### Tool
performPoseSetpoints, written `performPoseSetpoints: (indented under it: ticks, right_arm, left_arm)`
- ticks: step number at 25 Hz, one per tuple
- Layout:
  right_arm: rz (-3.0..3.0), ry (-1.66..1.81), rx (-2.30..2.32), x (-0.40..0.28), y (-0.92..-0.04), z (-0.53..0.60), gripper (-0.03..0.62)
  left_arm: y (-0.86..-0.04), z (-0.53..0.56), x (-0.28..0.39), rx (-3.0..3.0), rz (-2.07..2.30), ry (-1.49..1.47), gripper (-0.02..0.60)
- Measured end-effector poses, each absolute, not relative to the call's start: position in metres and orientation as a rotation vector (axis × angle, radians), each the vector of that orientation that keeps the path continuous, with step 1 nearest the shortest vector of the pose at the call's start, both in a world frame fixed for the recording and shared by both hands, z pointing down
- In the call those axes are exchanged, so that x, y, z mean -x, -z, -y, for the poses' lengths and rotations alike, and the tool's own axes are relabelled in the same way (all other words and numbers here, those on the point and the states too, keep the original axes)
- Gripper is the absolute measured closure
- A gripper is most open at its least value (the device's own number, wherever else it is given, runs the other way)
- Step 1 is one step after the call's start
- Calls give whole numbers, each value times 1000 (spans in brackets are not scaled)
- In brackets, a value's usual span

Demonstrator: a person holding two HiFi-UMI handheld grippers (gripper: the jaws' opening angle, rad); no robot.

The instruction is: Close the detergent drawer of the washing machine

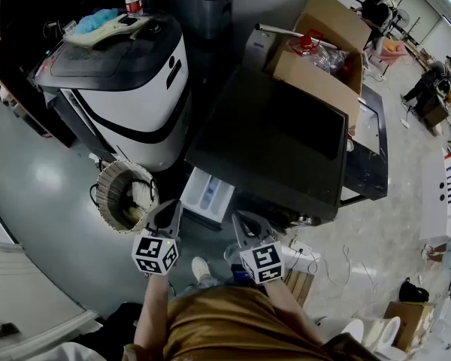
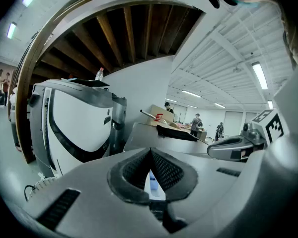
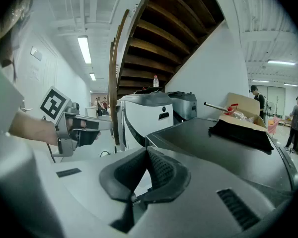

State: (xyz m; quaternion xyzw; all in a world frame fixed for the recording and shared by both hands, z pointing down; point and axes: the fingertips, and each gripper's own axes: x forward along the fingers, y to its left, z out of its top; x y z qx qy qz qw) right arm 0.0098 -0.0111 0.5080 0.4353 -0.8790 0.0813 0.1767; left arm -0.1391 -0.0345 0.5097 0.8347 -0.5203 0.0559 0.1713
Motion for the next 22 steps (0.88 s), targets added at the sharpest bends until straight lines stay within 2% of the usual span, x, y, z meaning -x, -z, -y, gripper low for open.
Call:
performPoseSetpoints:
  ticks: [22]
  right_arm:
    - [2502, -333, -1140, -1, -522, 13, 582]
  left_arm:
    - [-544, 30, 139, -2321, 1433, -258, 557]
